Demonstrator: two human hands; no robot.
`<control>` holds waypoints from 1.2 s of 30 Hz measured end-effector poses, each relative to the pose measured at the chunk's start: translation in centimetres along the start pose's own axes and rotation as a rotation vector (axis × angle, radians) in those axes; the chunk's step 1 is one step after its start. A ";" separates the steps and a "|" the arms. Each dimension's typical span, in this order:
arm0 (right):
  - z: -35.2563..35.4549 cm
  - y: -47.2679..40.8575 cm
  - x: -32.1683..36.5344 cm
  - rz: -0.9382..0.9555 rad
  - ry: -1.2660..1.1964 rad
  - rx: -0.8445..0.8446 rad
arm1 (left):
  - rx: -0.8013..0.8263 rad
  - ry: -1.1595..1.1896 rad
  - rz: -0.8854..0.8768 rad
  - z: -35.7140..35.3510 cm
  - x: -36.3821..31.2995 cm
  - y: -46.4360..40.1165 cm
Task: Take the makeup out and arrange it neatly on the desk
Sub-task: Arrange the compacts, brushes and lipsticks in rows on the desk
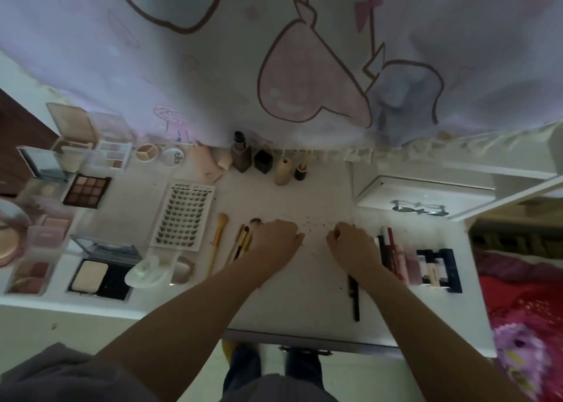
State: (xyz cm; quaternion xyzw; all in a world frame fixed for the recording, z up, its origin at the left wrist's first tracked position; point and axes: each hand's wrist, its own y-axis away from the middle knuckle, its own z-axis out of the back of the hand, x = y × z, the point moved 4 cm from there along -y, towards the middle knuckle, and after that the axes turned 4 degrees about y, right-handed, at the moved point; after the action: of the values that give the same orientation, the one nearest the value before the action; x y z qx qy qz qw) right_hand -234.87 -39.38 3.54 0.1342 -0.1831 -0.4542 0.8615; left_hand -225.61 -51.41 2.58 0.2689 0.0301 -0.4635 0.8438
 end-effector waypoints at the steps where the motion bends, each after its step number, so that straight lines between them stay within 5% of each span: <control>1: 0.9 -0.6 -1.5 -0.022 -0.020 0.010 | 0.006 0.038 -0.031 -0.7 -1.8 0.1; 7: 1.4 -4.3 -5.0 0.003 0.002 0.167 | 0.126 0.301 0.080 -6.3 -8.7 -1.0; 15: 0.3 -4.7 -4.4 0.163 0.021 0.198 | 0.089 0.280 0.245 -6.3 -9.5 -1.2; 24: 3.5 -1.4 -2.0 0.263 -0.448 0.621 | -0.081 0.260 -0.063 -2.5 -6.6 3.3; 28: 4.4 0.6 -0.4 0.441 -0.305 0.754 | -0.059 0.043 -0.150 -1.1 -5.1 5.2; 36: 4.2 2.1 2.2 0.632 -0.134 0.621 | -0.119 0.119 -0.239 0.9 -1.7 6.6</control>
State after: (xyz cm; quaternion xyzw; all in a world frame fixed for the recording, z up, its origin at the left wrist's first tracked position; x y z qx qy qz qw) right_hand -234.05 -40.36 8.60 0.2944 -0.3982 -0.0998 0.8630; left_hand -221.48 -47.79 6.67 0.2398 0.1393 -0.5411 0.7939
